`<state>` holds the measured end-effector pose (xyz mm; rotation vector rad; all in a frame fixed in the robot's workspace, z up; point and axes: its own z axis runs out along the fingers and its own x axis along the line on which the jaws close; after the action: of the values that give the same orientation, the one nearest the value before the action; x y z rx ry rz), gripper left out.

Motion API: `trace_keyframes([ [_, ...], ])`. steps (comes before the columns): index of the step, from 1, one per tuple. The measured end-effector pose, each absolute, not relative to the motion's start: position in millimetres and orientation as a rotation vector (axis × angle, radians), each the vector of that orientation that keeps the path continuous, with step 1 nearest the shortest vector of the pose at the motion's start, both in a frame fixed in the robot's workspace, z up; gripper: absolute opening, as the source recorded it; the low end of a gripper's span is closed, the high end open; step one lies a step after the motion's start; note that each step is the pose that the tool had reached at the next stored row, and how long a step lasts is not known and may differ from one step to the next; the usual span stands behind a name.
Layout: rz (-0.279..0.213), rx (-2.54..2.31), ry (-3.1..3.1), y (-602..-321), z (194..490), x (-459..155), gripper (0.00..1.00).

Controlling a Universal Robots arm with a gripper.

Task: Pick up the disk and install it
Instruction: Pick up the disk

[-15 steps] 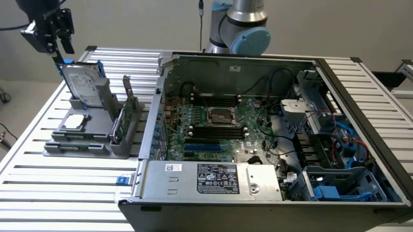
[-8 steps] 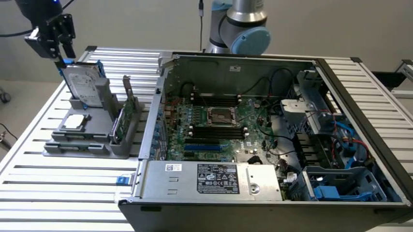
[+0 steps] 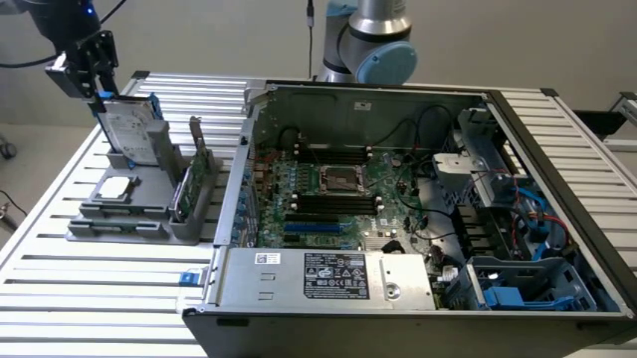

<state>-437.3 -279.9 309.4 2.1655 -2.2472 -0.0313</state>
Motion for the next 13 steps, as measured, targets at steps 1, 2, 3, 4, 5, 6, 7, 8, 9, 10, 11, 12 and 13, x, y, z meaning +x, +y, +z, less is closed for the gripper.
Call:
trace_keyframes([
  [1,-0.031,2.172,-2.241,-280,308,-437,0.54],
  [2,-0.031,2.179,-2.234,-280,306,-437,0.54],
  [3,-0.031,2.185,-2.227,-280,304,-437,0.54],
  [4,-0.031,2.191,-2.222,-280,302,-437,0.54],
  [5,-0.031,2.196,-2.217,-280,300,-437,0.54],
  [6,-0.031,2.200,-2.213,-280,298,-438,0.54],
  [7,-0.031,2.202,-2.211,-280,297,-438,0.54],
  [8,-0.031,2.205,-2.209,-280,295,-438,0.54],
  [9,-0.030,2.206,-2.207,-280,294,-438,0.54],
  [10,-0.030,2.208,-2.205,-280,293,-438,0.54],
  [11,-0.029,2.210,-2.204,-280,293,-438,0.54],
  [12,-0.029,2.211,-2.204,-280,293,-438,0.54],
  [13,-0.029,2.211,-2.203,-280,293,-438,0.54],
])
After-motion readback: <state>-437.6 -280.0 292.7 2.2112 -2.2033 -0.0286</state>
